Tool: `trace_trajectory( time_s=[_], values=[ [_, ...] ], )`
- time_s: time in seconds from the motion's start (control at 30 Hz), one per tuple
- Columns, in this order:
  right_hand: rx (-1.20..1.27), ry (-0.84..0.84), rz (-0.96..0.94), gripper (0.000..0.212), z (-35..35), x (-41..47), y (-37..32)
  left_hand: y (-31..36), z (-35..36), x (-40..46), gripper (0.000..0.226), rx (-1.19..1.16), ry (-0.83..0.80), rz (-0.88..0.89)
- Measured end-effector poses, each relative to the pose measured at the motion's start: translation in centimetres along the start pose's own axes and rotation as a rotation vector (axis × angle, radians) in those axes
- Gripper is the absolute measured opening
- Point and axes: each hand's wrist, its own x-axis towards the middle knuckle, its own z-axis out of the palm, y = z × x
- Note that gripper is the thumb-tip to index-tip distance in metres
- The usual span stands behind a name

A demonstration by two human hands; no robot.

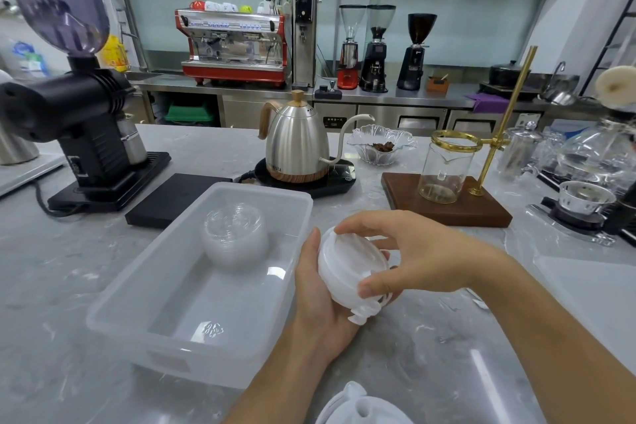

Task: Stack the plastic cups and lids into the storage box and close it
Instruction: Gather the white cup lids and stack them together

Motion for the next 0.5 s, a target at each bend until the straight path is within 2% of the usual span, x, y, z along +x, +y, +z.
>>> trace_trajectory(
  time_s=[0.3,0.5],
  values=[
    [-0.039,0.061,0.026,0.078,1.3,0.4,0.0,0.1,0.8,-0.7,0.071,-0.058,0.017,-0.009],
    [-0.032,0.023,0.019,0.078,1.5,0.5,0.3,0.1,0.7,-0.6,0.068,-0.05,0.081,0.01]
  ],
)
